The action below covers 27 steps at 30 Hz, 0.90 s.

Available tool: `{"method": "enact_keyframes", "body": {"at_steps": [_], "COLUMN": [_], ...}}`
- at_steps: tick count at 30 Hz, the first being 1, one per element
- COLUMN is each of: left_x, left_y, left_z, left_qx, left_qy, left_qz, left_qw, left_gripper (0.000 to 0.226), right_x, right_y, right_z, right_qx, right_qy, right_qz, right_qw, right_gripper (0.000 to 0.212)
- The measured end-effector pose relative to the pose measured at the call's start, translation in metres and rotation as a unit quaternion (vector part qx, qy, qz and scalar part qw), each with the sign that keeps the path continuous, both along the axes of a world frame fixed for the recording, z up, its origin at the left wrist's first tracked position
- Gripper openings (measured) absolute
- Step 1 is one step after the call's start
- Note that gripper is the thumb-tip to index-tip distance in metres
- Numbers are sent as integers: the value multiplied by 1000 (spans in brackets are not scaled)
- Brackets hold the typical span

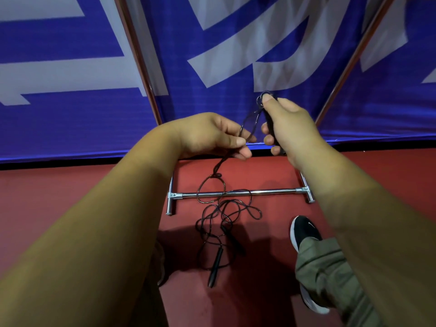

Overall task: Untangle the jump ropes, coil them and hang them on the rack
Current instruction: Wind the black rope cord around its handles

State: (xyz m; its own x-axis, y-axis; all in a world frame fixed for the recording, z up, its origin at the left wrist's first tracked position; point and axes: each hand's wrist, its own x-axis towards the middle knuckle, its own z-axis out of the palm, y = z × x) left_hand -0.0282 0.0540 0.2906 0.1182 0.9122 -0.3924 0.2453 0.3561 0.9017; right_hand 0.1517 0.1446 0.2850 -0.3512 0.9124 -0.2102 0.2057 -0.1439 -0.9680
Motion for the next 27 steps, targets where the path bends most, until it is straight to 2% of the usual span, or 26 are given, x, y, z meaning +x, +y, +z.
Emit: {"method": "enact_keyframes", "body": {"at_steps": [2, 6, 8, 14, 18, 19, 21, 25, 27], "left_x": [2, 3, 3, 4, 6, 6, 3, -9, -16], "left_y": [0, 0, 0, 7, 10, 11, 11, 3, 0], "left_z": [2, 4, 3, 7, 18, 20, 22, 24, 24], "left_qx": [-10, -40, -58, -27, 71, 92, 124, 129, 126], "left_qy": [-31, 47, 52, -34, -131, -133, -96, 153, 225], "left_qz": [3, 0, 11, 136, 156, 154, 146, 113, 94], "left_qw": [999, 998, 997, 990, 976, 975, 977, 973, 962], "left_gripper": [26, 26, 27, 15, 14, 21, 32, 18, 12], "right_x": [2, 5, 5, 5, 7, 8, 8, 10, 12], "right_y": [0, -1, -2, 6, 10, 10, 11, 10, 8], "right_z": [2, 5, 5, 3, 3, 3, 4, 10, 14], "right_qx": [2, -29, -60, -146, -182, -188, -191, -195, -200], "right_qy": [0, 22, 37, 105, 140, 146, 151, 153, 141], "right_qz": [5, 43, 58, 35, 21, 19, 27, 83, 124], "right_qw": [1000, 998, 996, 983, 973, 971, 970, 965, 962], "right_gripper": [29, 32, 34, 46, 45, 46, 47, 46, 46]}}
